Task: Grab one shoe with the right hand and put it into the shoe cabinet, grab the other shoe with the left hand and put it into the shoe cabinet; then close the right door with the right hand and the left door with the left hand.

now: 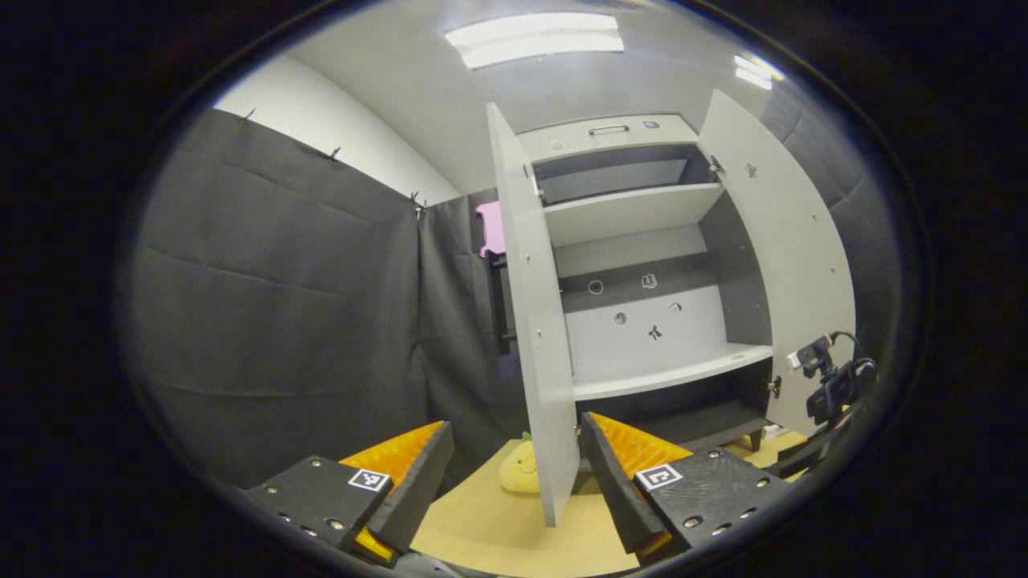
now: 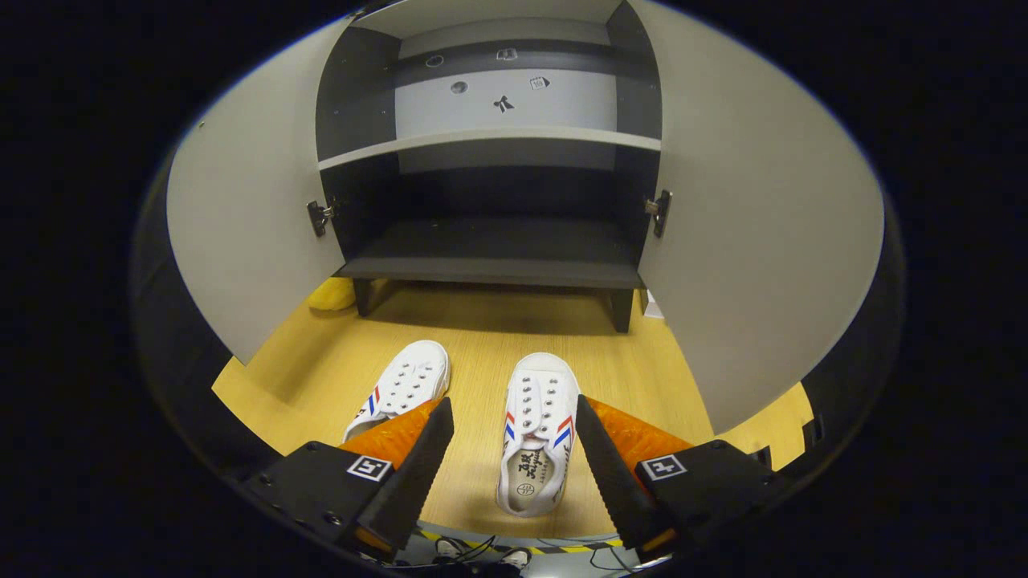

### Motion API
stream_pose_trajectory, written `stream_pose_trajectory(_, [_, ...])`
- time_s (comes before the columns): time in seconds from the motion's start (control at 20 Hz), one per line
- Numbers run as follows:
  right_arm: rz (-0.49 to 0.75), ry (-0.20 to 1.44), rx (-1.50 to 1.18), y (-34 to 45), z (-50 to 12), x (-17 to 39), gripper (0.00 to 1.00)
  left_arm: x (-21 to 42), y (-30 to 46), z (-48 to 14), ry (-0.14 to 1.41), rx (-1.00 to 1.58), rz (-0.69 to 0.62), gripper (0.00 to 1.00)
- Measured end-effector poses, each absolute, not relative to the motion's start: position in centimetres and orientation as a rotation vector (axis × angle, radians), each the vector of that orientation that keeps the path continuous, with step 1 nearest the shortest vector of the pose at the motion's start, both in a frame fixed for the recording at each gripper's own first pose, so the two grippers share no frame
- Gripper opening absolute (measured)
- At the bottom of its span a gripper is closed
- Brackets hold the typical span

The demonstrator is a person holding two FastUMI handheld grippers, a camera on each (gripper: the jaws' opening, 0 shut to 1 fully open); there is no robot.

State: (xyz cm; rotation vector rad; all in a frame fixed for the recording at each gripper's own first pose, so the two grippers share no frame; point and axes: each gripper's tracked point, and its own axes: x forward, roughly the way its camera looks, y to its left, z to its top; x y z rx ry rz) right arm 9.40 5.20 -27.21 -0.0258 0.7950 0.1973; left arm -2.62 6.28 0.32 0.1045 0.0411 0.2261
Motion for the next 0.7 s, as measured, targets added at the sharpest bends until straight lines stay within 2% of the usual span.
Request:
stream_pose_trajectory(0.15, [0.226,0.893,-0.014,6.0,-30.0,9.2,0.95,-3.3,7.0,0.2,0.048,0.117,0.248,0.94])
stream_pose_trajectory(0.2, [0.230,0.926,-0.004,6.3,-31.2,9.0,0.89,-3.5,7.3,0.1,0.053,0.123,0.257,0.94])
stream_pose_trajectory(0.3, [0.226,0.977,-0.002,6.4,-32.7,8.9,0.70,-3.9,7.9,-0.2,0.061,0.129,0.271,0.94])
stream_pose_trajectory(0.35, [0.214,0.990,-0.011,6.3,-33.5,9.2,0.70,-4.1,8.2,-0.2,0.067,0.130,0.278,0.94])
stream_pose_trajectory(0.4, [0.206,0.999,-0.019,6.3,-34.2,9.4,0.77,-4.3,8.5,-0.5,0.070,0.130,0.284,0.95])
stream_pose_trajectory(0.5, [0.192,1.024,-0.042,6.2,-35.5,9.9,0.77,-4.4,8.9,-0.7,0.076,0.129,0.295,0.95])
stream_pose_trajectory(0.55, [0.180,1.053,-0.057,5.9,-36.3,9.9,0.77,-4.4,9.0,-0.7,0.078,0.128,0.299,0.95])
stream_pose_trajectory(0.6, [0.175,1.085,-0.062,6.0,-37.1,9.6,0.70,-4.3,9.1,-0.7,0.079,0.129,0.303,0.95])
stream_pose_trajectory(0.65, [0.171,1.096,-0.069,6.0,-37.6,9.6,0.70,-4.2,9.3,-0.8,0.080,0.131,0.307,0.95])
stream_pose_trajectory(0.7, [0.161,1.095,-0.087,5.9,-38.1,9.7,0.78,-4.3,9.3,-0.9,0.085,0.135,0.309,0.95])
